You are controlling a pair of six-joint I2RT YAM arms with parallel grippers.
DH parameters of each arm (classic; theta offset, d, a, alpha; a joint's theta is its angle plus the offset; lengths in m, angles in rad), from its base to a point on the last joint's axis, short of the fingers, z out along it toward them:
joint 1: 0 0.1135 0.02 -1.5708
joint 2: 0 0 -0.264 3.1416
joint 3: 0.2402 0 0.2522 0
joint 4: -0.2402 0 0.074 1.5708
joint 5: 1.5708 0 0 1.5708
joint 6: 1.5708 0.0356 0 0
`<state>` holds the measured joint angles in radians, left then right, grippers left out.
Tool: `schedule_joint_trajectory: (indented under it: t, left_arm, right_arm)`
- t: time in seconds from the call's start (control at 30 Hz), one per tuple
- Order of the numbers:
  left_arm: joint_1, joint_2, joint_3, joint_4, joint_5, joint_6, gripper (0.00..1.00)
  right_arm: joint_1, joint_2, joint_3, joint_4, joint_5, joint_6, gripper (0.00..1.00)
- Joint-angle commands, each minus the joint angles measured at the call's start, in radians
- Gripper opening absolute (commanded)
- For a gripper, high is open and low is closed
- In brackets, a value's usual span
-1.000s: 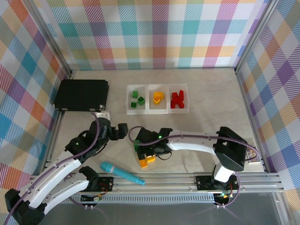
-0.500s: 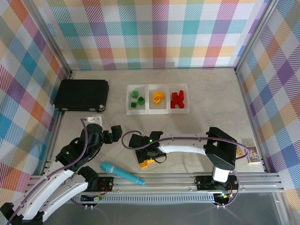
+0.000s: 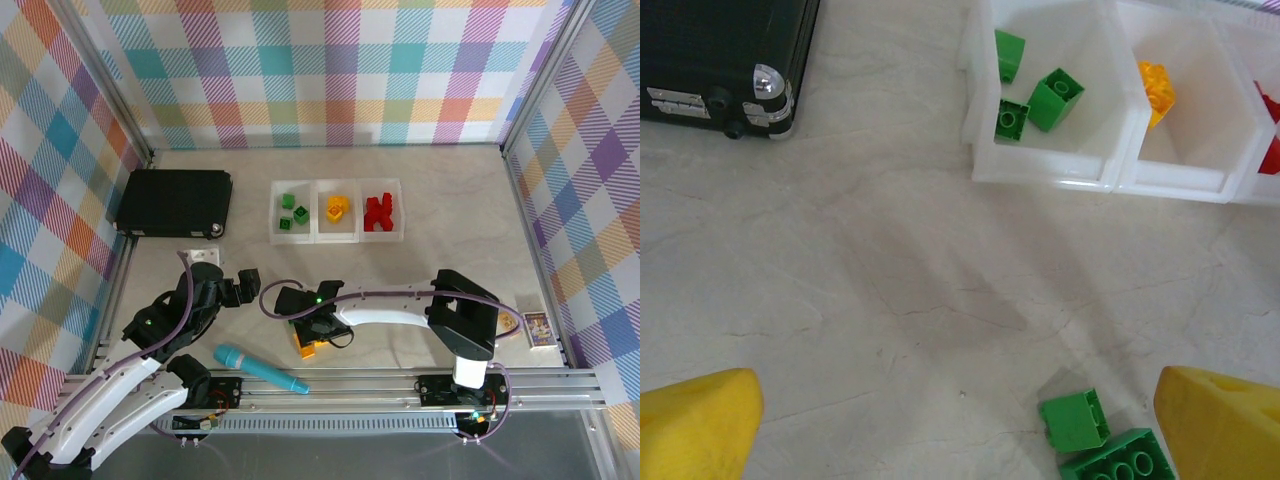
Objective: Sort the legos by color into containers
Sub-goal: Pick up the lego from the bottom-center of the table.
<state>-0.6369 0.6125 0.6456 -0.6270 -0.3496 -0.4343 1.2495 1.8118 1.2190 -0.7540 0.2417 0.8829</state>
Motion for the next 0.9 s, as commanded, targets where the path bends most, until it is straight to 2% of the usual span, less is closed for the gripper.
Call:
schedule_joint_trajectory:
  t: [0.0, 0.2, 0.67, 0.87]
  left_arm:
    - [0.0, 0.001, 0.001, -0.011, -0.024, -0.008, 1.0]
    - [0.0, 0.008, 0.003, -0.005, -0.028, -0.007, 1.0]
    - [0.0, 0.028, 0.001, 0.002, -0.032, -0.005, 1.0]
    - [0.0, 0.037, 0.005, 0.003, -0.046, -0.005, 1.0]
  right_arm:
    - [-0.015, 0.0, -0.019, 0.016, -0.015, -0.003, 0.68]
    - [-0.034, 0.011, -0.043, 0.043, -0.037, -0.023, 0.6]
    - [-0.051, 0.014, -0.076, 0.042, -0.042, -0.035, 0.6]
    - [-0.061, -0.002, -0.087, 0.057, -0.035, -0.058, 0.54]
